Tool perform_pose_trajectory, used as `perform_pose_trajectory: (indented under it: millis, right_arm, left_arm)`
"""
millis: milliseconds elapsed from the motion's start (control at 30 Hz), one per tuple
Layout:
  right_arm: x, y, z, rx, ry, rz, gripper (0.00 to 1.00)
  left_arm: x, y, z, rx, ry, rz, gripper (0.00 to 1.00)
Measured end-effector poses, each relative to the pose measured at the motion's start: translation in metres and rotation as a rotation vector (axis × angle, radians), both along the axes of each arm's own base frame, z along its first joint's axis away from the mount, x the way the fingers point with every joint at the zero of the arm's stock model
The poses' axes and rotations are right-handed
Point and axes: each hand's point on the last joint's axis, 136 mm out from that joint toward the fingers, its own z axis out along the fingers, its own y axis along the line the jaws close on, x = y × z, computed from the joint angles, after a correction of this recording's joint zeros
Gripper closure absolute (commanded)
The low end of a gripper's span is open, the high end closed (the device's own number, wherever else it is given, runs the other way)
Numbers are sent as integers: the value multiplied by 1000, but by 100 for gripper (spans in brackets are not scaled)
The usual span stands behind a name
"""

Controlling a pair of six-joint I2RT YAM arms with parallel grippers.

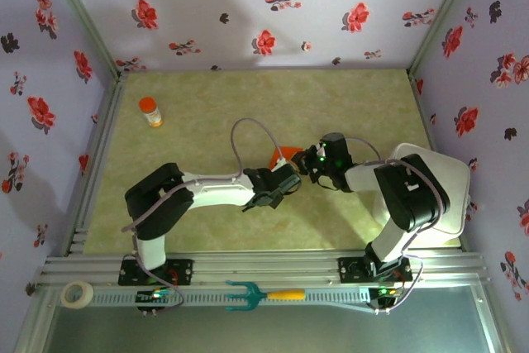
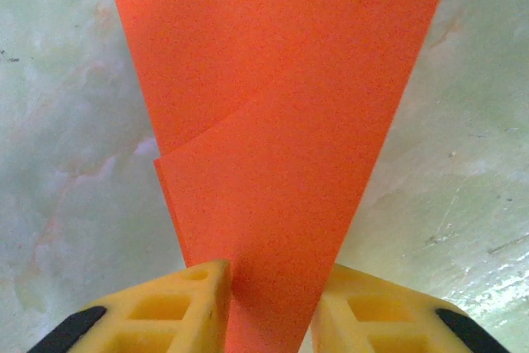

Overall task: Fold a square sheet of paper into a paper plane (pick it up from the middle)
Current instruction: Fold the wing for the fifth time at the center of the table.

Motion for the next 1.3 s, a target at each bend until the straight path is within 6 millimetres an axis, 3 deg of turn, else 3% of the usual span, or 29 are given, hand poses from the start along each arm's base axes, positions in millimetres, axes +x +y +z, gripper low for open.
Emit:
perform_pose_trajectory:
  millis: [367, 567, 767, 1133, 1300]
  right_arm:
    - [0, 0, 0, 0, 0, 0, 97]
    - [0, 0, 0, 0, -1, 1, 90]
    - [-3, -1, -4, -35, 9, 25, 67]
    - [-15, -37, 16, -240, -49, 61, 59]
    - [-22, -43, 12, -291, -40, 86, 59]
  left_arm:
    - [1, 0, 0, 7, -5, -3, 83]
    - [1, 0, 0, 7, -7, -3, 90]
    - [1, 0, -4, 15, -2, -1, 93]
    - [-3, -5, -10, -20, 36, 11, 92]
    - [-6, -7, -12, -44, 68, 19, 92]
